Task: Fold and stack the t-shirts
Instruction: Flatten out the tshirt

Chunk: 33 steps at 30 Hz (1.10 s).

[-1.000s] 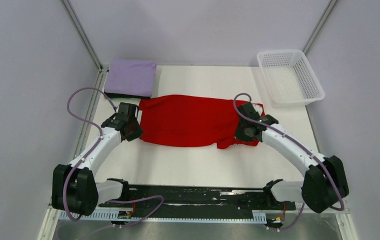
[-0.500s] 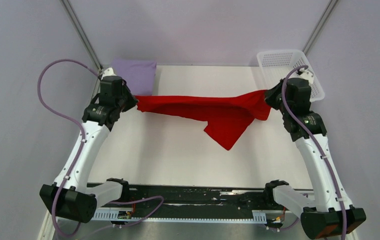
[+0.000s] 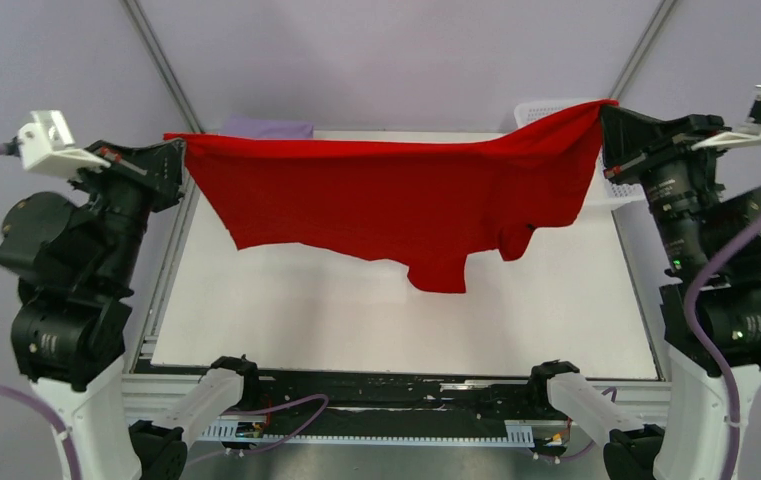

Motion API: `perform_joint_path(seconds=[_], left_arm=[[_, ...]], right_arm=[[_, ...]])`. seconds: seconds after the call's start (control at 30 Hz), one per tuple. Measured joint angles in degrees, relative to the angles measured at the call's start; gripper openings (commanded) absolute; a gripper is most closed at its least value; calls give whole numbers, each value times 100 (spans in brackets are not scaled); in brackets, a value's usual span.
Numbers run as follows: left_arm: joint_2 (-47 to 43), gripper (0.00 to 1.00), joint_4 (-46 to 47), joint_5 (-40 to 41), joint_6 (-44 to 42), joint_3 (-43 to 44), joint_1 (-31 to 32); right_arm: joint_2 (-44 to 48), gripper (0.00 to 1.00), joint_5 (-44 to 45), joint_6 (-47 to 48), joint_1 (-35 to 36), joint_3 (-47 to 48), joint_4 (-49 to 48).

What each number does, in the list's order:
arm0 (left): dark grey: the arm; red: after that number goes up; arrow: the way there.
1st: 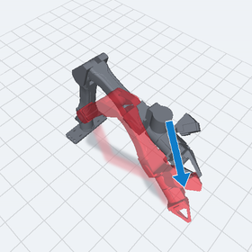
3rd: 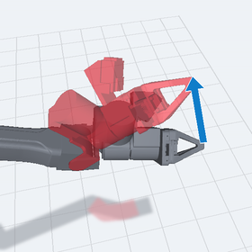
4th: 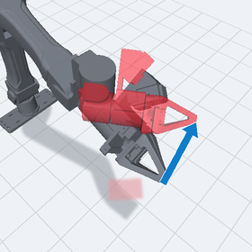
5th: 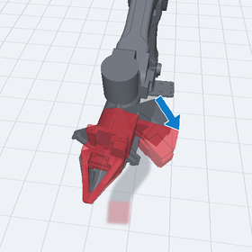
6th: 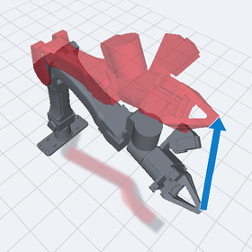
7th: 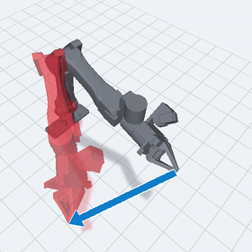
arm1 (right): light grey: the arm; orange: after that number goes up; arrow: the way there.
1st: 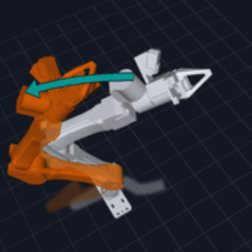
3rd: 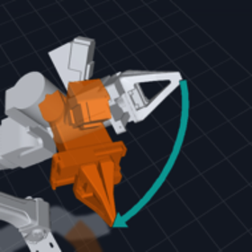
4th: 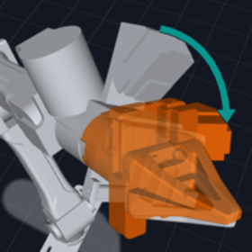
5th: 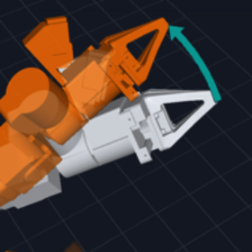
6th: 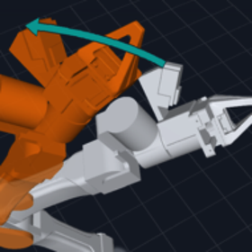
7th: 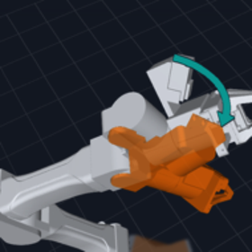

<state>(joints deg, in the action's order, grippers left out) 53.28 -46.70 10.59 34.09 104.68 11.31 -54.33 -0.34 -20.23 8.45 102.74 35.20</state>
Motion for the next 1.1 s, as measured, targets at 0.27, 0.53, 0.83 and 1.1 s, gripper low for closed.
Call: perform_joint_path(seconds=[0.27,0.53,0.83,1.1], left_arm=[[-391,0,-492,-190,-149,1200,-2],[-509,0,-658,-474,-166,1191,-2],[-367,0,-81,22,-81,-929,0],[1703,0,1283,1062,203,-3501,-74]], right_arm=[[260,0,-997,195,0,1403,232],[422,0,-1106,415,0,1792,212],[260,0,-144,807,0,-610,-542],[-1088,0,553,704,-15,-3506,-1777]])
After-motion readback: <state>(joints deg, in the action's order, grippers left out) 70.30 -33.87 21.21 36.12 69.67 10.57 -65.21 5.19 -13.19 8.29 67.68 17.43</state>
